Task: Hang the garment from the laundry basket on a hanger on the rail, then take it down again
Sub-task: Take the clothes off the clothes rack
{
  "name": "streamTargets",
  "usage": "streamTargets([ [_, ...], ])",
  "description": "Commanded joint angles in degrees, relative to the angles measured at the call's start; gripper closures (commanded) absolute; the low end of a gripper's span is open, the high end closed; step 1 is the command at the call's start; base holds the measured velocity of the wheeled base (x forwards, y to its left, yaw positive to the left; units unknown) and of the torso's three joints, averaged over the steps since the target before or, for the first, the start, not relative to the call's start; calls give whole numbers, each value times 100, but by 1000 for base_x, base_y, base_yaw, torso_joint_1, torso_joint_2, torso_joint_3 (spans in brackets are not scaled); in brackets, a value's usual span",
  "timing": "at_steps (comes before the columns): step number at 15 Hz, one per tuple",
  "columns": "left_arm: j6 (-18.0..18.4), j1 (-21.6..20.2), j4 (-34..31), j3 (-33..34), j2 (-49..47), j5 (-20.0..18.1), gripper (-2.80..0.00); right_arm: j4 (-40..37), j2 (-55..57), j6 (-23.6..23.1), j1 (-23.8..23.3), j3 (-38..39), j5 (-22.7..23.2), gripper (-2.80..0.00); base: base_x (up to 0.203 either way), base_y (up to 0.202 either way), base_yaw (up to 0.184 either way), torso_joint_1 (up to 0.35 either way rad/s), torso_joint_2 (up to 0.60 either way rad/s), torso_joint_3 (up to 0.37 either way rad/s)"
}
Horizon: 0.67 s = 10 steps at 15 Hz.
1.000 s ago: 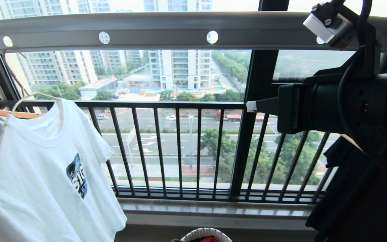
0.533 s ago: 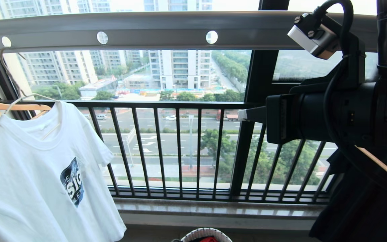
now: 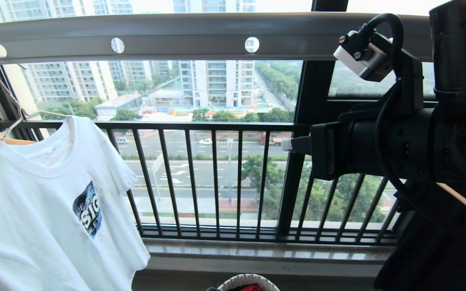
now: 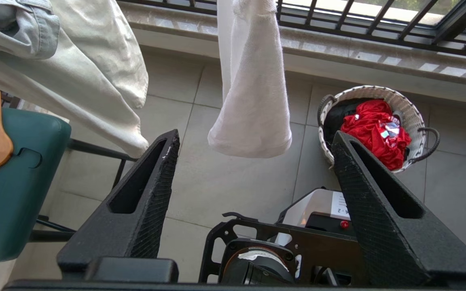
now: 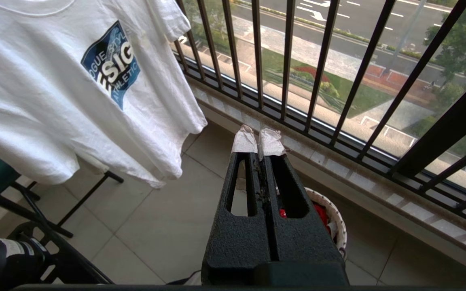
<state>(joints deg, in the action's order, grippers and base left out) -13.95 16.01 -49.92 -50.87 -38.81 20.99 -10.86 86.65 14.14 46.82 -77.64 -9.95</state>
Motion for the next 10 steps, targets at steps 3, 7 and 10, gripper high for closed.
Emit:
streamTargets([
  [3,-3,-1,189,259,-162,322,-280,5,64,10,2,-5,-14,0,0,0,0,0,0,0],
  [7,15,-1,228,261,-415,475,-280,-4,-34,10,2,12,-7,0,0,0,0,0,0,0],
  [10,4,-1,471,450,-737,482,-280,-4,-42,10,2,65,-7,0,0,0,0,0,0,0],
])
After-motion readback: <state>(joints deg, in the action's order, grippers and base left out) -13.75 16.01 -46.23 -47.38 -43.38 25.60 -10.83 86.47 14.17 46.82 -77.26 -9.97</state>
